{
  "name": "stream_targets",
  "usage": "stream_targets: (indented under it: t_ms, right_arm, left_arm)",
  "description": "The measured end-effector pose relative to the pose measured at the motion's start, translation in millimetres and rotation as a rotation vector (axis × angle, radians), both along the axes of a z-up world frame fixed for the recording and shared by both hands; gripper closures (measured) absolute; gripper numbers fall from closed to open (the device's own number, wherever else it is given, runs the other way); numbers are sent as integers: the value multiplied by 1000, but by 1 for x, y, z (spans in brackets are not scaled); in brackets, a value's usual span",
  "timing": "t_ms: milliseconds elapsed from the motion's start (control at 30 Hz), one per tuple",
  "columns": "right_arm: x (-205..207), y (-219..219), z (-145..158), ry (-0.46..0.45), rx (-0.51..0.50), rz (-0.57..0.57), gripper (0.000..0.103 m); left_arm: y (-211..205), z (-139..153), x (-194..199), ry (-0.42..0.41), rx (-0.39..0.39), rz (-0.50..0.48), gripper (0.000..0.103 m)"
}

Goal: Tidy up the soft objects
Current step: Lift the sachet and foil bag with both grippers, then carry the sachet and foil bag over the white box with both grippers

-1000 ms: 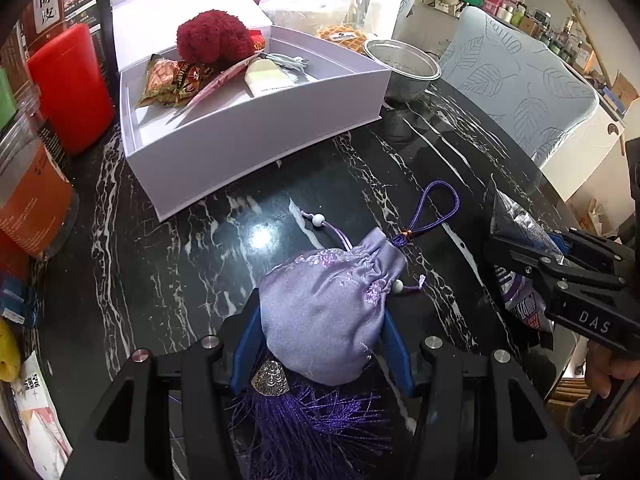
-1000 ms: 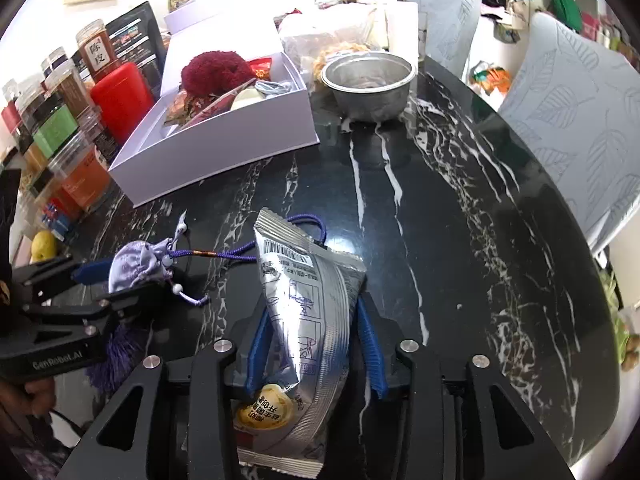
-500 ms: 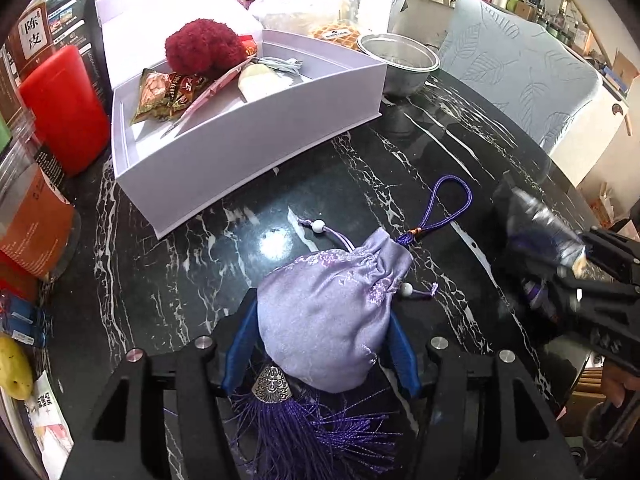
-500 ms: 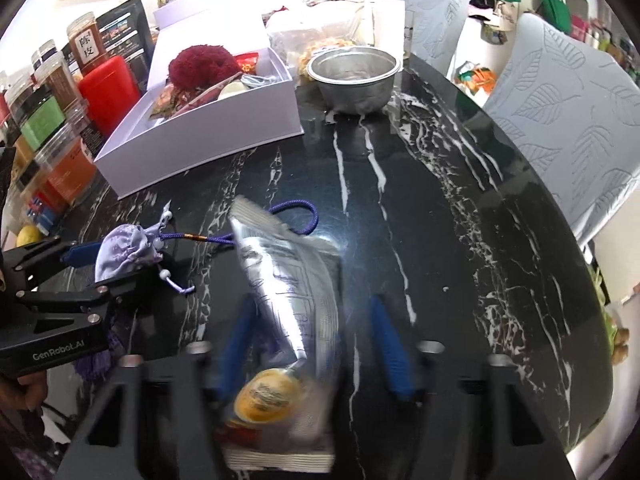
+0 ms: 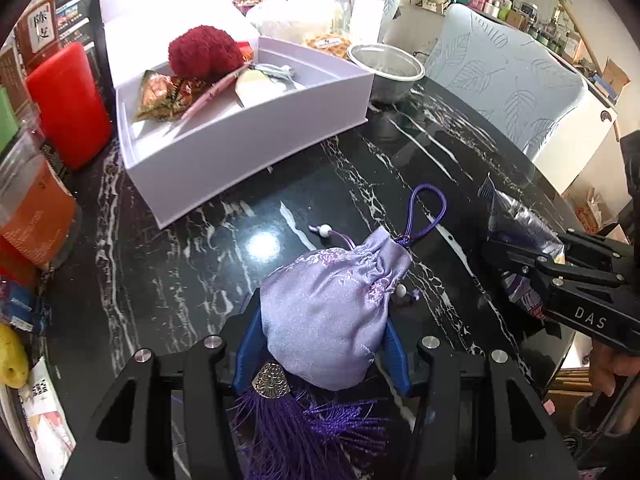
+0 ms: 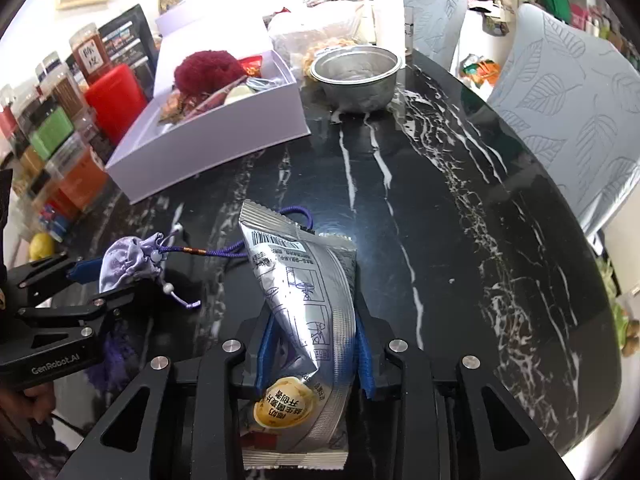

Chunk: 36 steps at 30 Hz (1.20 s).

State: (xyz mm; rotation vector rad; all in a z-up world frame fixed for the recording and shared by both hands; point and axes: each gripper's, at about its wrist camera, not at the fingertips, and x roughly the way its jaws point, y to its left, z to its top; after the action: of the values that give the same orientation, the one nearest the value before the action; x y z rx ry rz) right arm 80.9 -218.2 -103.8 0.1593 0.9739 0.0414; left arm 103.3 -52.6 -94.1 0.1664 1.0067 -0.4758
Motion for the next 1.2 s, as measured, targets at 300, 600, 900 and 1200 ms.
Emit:
stream_targets:
  t_ms: [300,600,900,1200]
  right_arm:
    - [-13,13,7,-30,23,59,72]
    - [-20,31,17,-70,69,119,73]
    - [-21,54,18,-80,109,225,73]
    - [-7,60,34,-111,95,277,73]
  left_arm:
    - [18,20,-9,-55,-24,64,51]
    - [39,40,-25,-127,-47,135,51]
    - [61,54,-37,-165,-45,229,51]
    - [67,74,-25,-219,-70,267,51]
